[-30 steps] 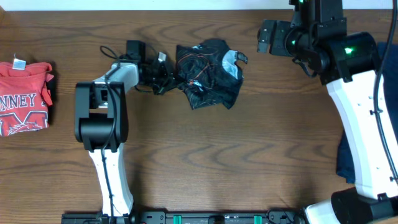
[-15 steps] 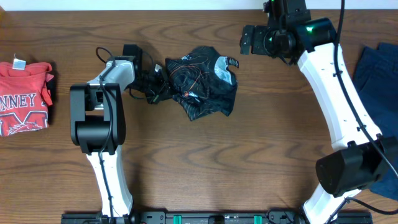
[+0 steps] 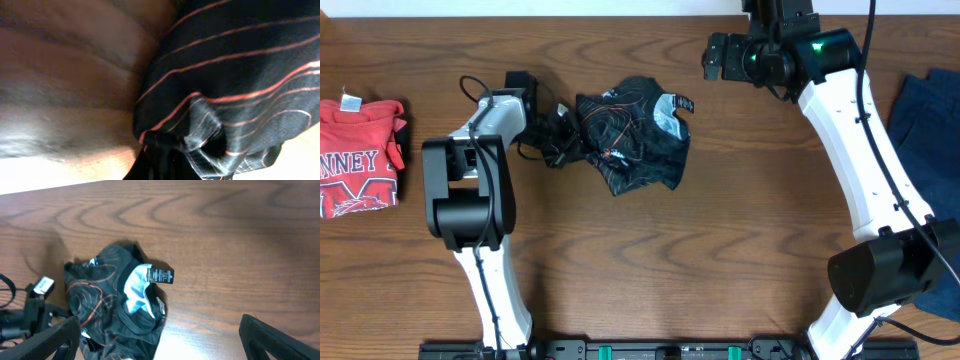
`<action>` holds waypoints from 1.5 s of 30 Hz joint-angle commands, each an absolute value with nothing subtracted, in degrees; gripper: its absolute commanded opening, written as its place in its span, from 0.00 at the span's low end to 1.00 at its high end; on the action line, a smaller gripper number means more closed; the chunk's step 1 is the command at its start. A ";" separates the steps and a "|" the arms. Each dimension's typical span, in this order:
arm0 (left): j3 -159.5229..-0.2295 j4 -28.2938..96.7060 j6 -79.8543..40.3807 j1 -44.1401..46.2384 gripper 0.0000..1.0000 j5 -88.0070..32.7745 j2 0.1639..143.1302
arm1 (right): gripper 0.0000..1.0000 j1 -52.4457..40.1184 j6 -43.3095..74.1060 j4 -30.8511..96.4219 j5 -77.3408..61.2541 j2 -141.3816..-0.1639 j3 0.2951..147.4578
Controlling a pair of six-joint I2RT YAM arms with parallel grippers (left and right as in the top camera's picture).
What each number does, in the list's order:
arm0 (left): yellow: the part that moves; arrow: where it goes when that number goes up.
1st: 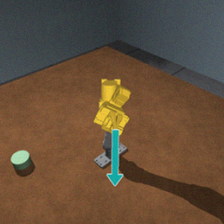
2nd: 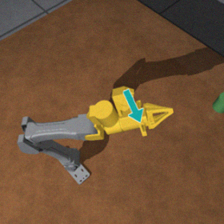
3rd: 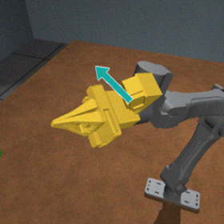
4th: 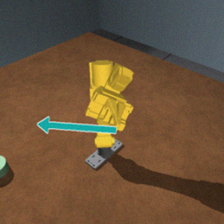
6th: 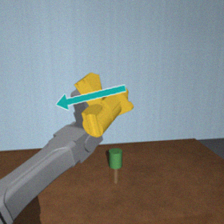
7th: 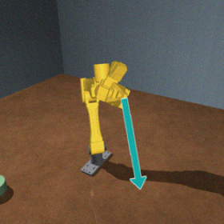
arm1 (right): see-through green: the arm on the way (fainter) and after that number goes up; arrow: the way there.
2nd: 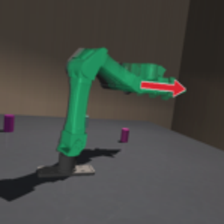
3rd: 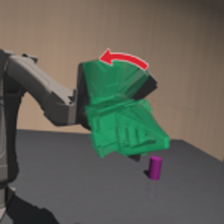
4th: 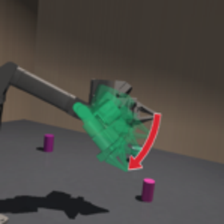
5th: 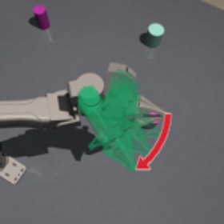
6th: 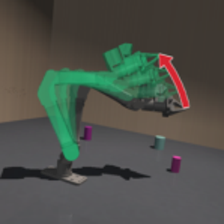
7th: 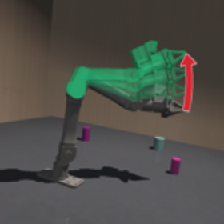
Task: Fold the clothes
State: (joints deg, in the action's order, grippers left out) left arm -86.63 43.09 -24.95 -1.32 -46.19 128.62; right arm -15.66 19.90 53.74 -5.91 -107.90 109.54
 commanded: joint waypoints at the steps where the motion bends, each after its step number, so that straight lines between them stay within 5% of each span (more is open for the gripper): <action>1: -84.55 44.49 -24.34 1.78 0.06 -37.04 131.02 | 0.99 -15.88 19.22 53.04 -6.50 -107.83 109.80; 3: -84.55 43.44 -24.25 3.05 0.13 -36.77 131.02 | 0.99 -15.88 19.22 52.90 -6.50 -107.83 109.80; 6: -84.55 40.45 -24.58 3.77 0.59 -36.60 131.02 | 0.99 -15.88 19.22 53.19 -6.98 -107.92 109.80; 8: -84.55 38.39 -26.15 3.81 0.72 -36.62 131.02 | 0.99 -15.88 19.20 53.47 -7.11 -107.92 109.80; 30: -84.58 22.31 -28.10 4.97 0.69 -36.01 131.02 | 0.99 -15.49 21.19 54.57 -6.24 -108.86 109.80; 37: -84.58 22.55 -26.37 2.59 0.86 -35.29 130.28 | 0.99 -13.93 21.80 60.49 -8.86 -117.89 109.80; 45: -84.58 26.48 -23.83 -2.35 0.86 -32.80 122.50 | 0.99 -14.52 22.76 61.23 -12.34 -124.14 109.80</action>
State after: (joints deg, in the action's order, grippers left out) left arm -86.39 24.69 -26.68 -0.34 -39.79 124.97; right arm -14.33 21.30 61.10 -9.41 -123.35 109.65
